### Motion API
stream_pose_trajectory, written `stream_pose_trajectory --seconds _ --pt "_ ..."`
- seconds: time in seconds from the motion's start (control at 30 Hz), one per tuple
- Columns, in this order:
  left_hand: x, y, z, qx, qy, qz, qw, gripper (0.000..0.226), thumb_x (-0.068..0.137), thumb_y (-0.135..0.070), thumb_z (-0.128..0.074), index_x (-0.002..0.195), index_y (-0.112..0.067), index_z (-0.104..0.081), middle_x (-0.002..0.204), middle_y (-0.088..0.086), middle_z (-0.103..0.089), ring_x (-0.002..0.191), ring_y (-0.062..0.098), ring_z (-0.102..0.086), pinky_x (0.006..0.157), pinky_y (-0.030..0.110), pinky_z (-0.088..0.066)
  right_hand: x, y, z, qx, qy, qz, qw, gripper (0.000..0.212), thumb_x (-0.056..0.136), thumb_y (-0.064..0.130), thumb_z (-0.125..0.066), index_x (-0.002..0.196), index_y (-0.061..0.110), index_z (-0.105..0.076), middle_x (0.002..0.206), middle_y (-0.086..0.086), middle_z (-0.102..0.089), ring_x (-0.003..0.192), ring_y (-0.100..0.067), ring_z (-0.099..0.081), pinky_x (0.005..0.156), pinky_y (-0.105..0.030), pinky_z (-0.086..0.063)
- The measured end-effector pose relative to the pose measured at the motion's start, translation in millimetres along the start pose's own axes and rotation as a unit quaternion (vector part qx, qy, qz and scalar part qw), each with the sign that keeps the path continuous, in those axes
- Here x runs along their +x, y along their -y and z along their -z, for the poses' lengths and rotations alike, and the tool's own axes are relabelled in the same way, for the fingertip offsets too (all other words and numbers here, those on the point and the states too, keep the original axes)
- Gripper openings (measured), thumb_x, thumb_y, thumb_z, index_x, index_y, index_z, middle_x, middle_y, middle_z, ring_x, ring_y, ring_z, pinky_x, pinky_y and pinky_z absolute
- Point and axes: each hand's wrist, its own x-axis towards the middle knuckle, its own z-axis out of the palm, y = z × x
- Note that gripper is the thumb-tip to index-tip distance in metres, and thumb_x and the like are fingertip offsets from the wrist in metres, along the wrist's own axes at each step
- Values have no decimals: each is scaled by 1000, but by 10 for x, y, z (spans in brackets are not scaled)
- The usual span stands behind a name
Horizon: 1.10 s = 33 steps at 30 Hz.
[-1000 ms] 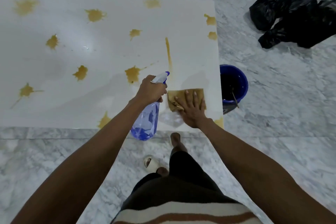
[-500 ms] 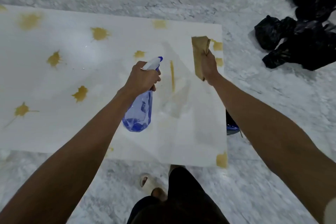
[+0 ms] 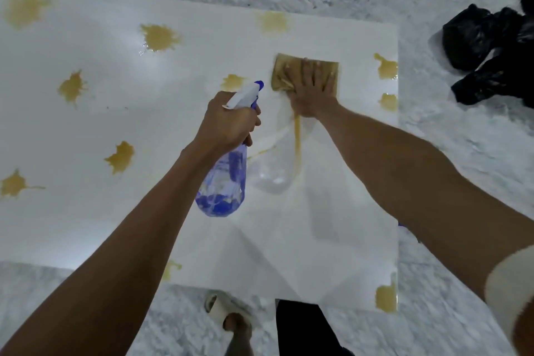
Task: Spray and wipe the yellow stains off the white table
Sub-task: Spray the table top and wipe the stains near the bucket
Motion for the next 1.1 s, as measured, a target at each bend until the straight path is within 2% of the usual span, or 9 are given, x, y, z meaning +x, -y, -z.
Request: stream_pose_trajectory --seconds 0.2,0.43,0.53,0.6,0.67,0.73,0.83,0.93,1.1 --pt "-718 416 221 15 23 8 1000 28 90 -20 -57 75 2 -64 73 12 -70 34 17 -52 53 27 -48 -1499 399 -730 0 1 6 1000 61 103 53 -20 155 44 9 166 -1 21 152 -32 18 119 -62 10" --pt "-1774 1217 383 47 74 43 995 33 89 -32 -59 78 -1 -67 74 13 -70 40 25 -55 47 24 -45 -3447 967 -1525 3 69 34 997 63 105 47 -26 156 42 11 165 -2 23 151 -33 21 118 -62 8" --pt "-2077 1403 520 67 91 49 992 26 91 -24 -59 81 -1 -66 78 15 -71 37 21 -56 45 23 -45 -3606 1067 -1234 203 115 7 972 60 101 46 -30 158 33 -17 167 -2 -15 153 -29 -14 118 -55 -15" --pt "-2235 1390 643 62 89 37 993 31 93 -28 -59 79 -1 -65 76 14 -70 37 21 -55 45 23 -45 -3764 1226 -848 480 62 -14 875 51 99 50 -34 142 27 -49 139 -1 -56 121 -17 -54 99 -34 -42" --pt "-2356 1313 785 56 82 12 995 34 94 -30 -59 78 -1 -65 75 14 -69 38 22 -56 45 24 -46 -3909 1372 -559 682 -3 -57 729 33 106 33 -40 126 16 -59 115 2 -65 95 -8 -61 80 -17 -50" --pt "-2451 1217 931 57 75 -14 995 32 93 -28 -59 79 -1 -66 77 16 -69 40 23 -56 45 24 -46 -3983 1490 -371 778 -27 -64 625 35 103 33 -44 123 9 -62 108 -6 -67 91 -19 -65 77 -27 -56" --pt "-2547 1072 1135 56 58 -46 996 33 89 -25 -58 85 6 -66 82 24 -68 39 23 -56 45 26 -45 -3982 1684 -183 861 -24 -30 506 44 98 35 -41 125 9 -63 116 -12 -69 104 -29 -65 96 -44 -52" --pt "-2598 953 1297 45 51 -61 996 25 87 -23 -56 83 -1 -67 82 25 -67 39 24 -55 45 27 -44 -3945 1871 -14 888 -9 -4 459 52 95 36 -43 135 6 -56 128 -17 -61 115 -33 -60 102 -48 -47" --pt "-2526 811 1488 46 44 -58 996 15 84 -10 -55 73 0 -57 60 15 -61 39 24 -50 47 28 -43 -3726 2056 187 888 14 2 459 57 97 40 -41 141 6 -52 131 -14 -61 118 -31 -61 101 -45 -49"
